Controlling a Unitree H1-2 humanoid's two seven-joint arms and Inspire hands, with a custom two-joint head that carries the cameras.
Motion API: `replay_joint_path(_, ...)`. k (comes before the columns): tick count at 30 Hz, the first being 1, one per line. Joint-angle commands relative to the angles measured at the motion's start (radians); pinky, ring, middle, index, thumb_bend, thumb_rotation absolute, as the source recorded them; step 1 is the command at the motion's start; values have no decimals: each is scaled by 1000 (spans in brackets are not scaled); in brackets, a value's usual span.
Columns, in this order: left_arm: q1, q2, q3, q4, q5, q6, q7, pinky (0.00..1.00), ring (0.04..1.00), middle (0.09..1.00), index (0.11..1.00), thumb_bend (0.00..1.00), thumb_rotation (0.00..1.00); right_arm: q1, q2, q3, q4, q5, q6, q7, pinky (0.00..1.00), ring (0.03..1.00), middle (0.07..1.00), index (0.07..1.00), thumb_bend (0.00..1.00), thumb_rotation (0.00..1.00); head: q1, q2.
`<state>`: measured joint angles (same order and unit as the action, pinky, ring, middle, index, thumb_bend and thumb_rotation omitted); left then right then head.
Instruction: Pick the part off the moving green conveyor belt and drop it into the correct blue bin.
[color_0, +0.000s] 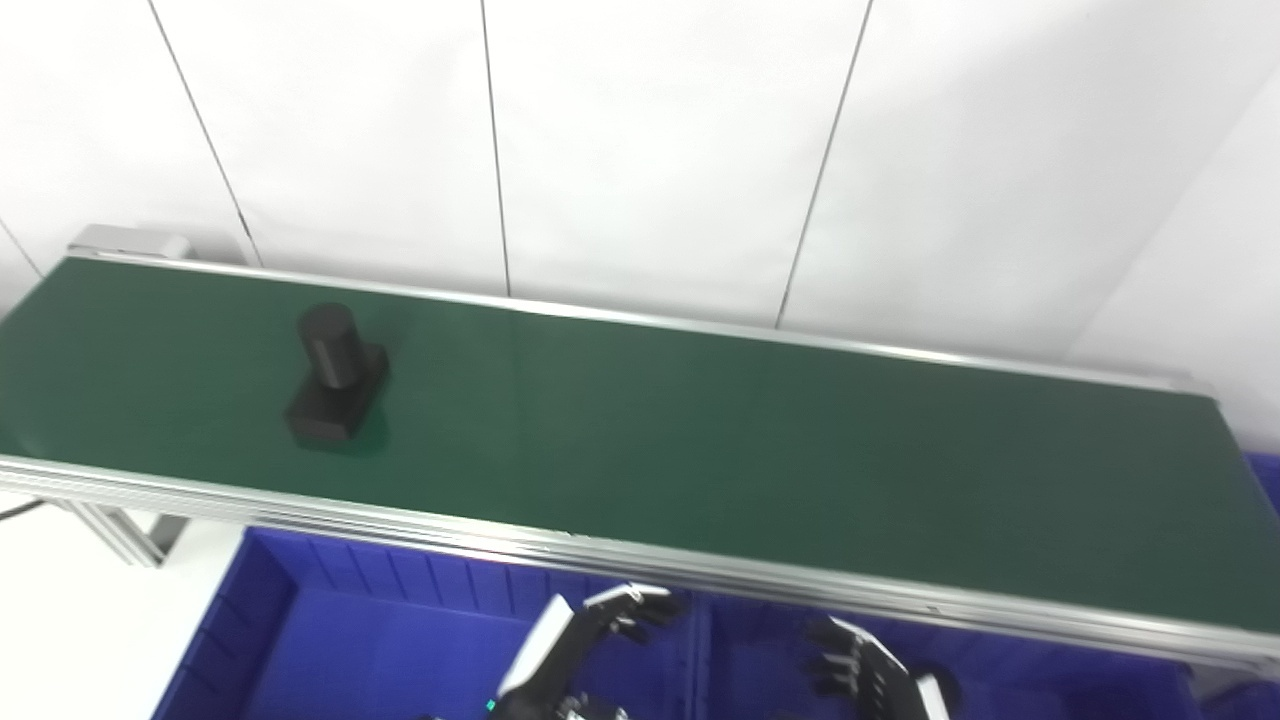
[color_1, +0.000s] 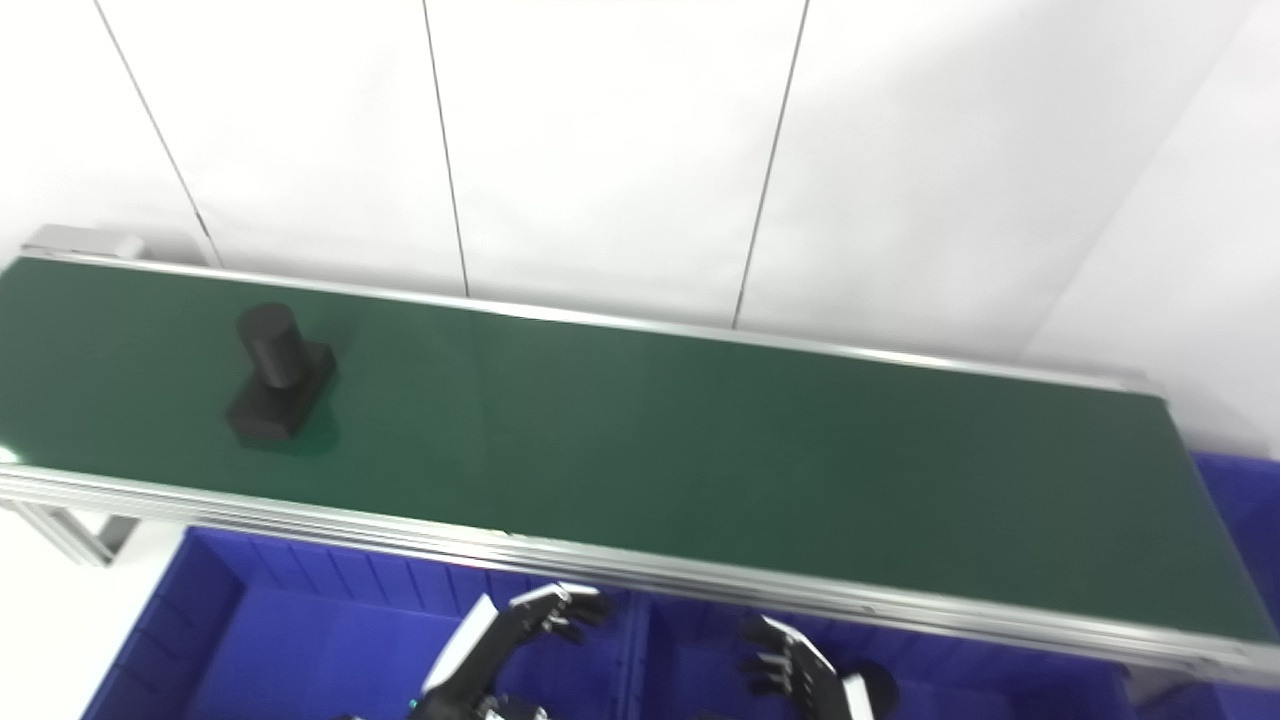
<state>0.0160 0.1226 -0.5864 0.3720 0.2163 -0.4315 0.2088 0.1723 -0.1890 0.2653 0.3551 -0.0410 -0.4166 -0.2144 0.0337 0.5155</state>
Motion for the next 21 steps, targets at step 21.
replay_joint_path(21, -38, 11, -45, 9, -15, -38, 56, 662, 742, 768, 741, 873, 131, 8, 28, -63, -82, 31, -53, 87, 562, 626, 736, 712, 1000, 352, -7, 5)
